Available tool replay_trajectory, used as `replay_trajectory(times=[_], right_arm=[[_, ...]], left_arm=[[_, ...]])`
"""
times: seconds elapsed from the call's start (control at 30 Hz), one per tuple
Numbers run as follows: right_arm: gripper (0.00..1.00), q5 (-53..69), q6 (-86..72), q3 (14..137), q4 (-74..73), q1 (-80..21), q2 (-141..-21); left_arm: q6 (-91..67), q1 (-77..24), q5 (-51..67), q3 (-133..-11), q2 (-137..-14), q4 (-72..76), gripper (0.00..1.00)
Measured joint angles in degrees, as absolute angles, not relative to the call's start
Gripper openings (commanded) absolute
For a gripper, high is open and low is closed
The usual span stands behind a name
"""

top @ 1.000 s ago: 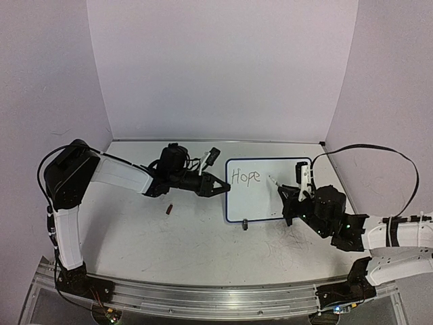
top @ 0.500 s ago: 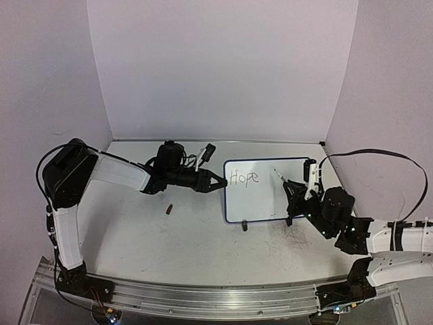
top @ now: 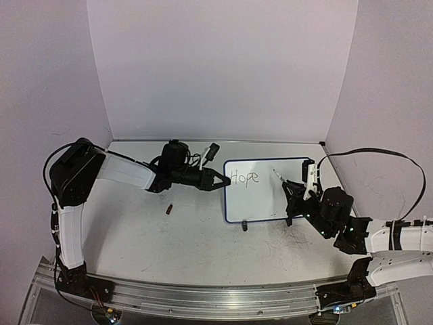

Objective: Write a sentence on the whiteboard

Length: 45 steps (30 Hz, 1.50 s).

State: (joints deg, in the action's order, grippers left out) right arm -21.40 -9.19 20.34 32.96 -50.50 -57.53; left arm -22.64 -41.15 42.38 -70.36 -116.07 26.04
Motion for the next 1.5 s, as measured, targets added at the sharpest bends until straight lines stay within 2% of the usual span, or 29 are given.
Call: replay_trajectory(times=[0.37, 0.9, 1.5], right_arm=[[0.0, -21.07, -10.15, 20.32, 30.14, -50.5, -54.73], [0.0, -21.51, -15.34, 23.03, 16.91, -50.5, -53.35], [0.0, -23.53, -16.61, 23.03, 17.99, -50.5, -56.65]], left_arm=[[-21.65, -41.3, 44.28, -71.76, -117.45, 26.64, 0.03], [-21.07, -41.99, 45.33, -73.77, -118.36, 26.89, 0.0], [-21.49, -42.82, 44.71, -74.96, -119.41, 27.03, 0.0]])
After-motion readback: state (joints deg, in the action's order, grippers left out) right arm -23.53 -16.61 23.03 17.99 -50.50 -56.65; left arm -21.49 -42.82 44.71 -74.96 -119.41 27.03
